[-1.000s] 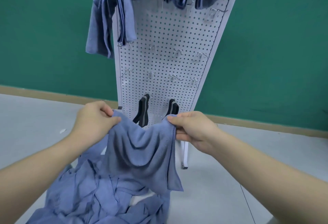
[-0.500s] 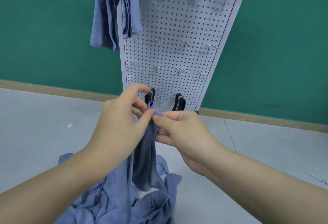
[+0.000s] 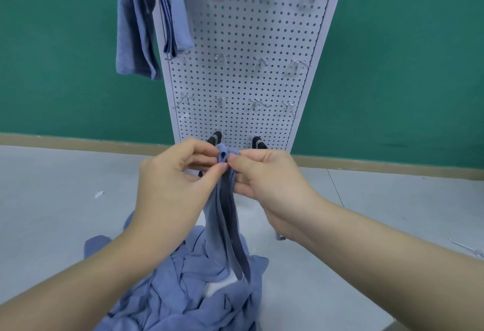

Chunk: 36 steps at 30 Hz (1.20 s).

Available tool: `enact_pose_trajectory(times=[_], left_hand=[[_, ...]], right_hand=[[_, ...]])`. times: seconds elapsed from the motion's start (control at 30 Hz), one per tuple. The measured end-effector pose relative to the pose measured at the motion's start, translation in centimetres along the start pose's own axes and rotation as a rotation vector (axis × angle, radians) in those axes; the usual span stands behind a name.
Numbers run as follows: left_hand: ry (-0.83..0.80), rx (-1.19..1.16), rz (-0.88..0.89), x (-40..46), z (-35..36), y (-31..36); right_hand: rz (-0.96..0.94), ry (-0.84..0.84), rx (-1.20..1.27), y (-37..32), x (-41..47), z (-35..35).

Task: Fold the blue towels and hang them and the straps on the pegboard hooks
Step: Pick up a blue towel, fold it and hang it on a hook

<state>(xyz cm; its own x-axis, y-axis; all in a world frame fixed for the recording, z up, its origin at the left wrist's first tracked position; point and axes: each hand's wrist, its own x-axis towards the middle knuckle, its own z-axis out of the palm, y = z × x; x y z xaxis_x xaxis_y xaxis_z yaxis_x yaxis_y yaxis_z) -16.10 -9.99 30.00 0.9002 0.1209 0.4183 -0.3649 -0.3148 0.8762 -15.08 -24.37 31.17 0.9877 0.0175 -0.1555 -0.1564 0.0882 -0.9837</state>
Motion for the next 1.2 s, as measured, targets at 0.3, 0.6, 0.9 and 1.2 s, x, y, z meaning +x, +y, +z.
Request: enact_pose_trajectory(times=[0.3, 0.6, 0.9, 1.2], left_hand=[[-0.152, -0.228, -0.079, -0.8, 0.6, -0.3], [-0.131, -0.088, 0.089, 0.6, -0.4, 0.3], [-0.406, -0.083, 0.002, 2.5, -1.5, -0.7], [-0.681, -0.026, -0.081, 2.7, -2.5, -0.6]], right_hand=[[-0.006, -0.074, -0.092, -0.5, -0.3, -1.3], [-0.107, -0.032, -0.224, -1.6, -0.2, -1.9], [-0.161, -0.089, -0.274, -2.0, -0.9, -1.6], [-0.147, -0.143, -0.317, -1.8, -1.2, -1.5]])
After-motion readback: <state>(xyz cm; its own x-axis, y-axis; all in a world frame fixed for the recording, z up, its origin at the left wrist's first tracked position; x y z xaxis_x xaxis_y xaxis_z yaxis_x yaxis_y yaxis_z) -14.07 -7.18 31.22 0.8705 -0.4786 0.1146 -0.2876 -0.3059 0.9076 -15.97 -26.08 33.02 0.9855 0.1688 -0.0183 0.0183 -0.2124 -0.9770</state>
